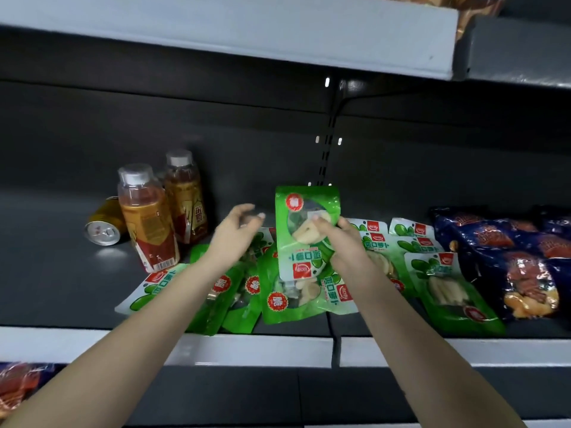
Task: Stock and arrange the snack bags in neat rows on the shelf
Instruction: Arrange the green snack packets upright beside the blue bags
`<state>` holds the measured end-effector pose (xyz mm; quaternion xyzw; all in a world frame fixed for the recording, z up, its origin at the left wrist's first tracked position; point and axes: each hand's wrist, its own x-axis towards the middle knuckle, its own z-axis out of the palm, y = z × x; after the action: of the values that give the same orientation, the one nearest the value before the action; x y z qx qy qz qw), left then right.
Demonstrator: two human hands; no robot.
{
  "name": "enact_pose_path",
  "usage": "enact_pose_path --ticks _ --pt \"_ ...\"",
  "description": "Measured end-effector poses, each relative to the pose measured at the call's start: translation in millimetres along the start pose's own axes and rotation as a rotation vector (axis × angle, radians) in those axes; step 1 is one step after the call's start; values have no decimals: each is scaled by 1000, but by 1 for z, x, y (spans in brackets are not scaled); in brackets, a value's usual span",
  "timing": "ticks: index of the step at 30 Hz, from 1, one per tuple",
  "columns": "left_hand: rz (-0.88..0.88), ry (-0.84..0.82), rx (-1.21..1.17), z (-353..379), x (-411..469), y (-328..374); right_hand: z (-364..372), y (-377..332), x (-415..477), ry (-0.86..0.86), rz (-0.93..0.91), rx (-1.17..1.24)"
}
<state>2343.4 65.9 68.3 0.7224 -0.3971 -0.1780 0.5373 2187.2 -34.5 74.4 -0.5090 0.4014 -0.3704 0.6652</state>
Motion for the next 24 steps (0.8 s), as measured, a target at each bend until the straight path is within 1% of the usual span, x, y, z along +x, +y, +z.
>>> enact_pose_path --ticks 2,3,4,6,8,10,12,13,15,16,17,18,19,20,21,22,23,24 --pt "-87 -203 -182 8 -8 7 -5 2 -2 -9 18 21" --pt "-105 -304 -217 14 -11 8 -4 6 -3 2 15 19" --pt "-92 -363 -209 21 -13 8 -4 13 -4 7 18 -8" --pt "-67 -337 -195 32 -14 5 2 20 -7 16 26 10" --pt "-99 -268 -238 36 -12 1 3 20 -14 54 35 73" --pt "-97 -206 -234 34 -6 -2 -8 17 -11 139 17 99" --pt "-67 -197 -226 29 -2 -2 -24 12 -8 272 -110 -13" --pt "-43 -205 -207 27 -1 1 -31 9 -7 351 -221 -140" --pt "15 -254 -125 24 5 8 -41 1 -11 499 -500 -432" --pt "57 -312 -56 22 7 14 -41 -5 -17 500 -645 -559" --pt "108 -396 43 21 10 22 -40 -10 -21 451 -772 -681" --pt "167 -492 167 21 12 30 -37 -16 -25 370 -858 -809" --pt "223 -585 288 21 14 41 -33 -20 -28 260 -911 -963" --pt "272 -662 381 22 16 51 -29 -26 -31 129 -898 -1122" --pt "308 -714 438 23 17 61 -27 -29 -32 -8 -812 -1244" --pt "328 -738 469 25 19 68 -25 -32 -34 -132 -674 -1300" --pt "342 -742 486 27 22 73 -24 -33 -35 -229 -527 -1284" --pt "350 -739 499 30 23 76 -27 -32 -35 -282 -434 -1197"
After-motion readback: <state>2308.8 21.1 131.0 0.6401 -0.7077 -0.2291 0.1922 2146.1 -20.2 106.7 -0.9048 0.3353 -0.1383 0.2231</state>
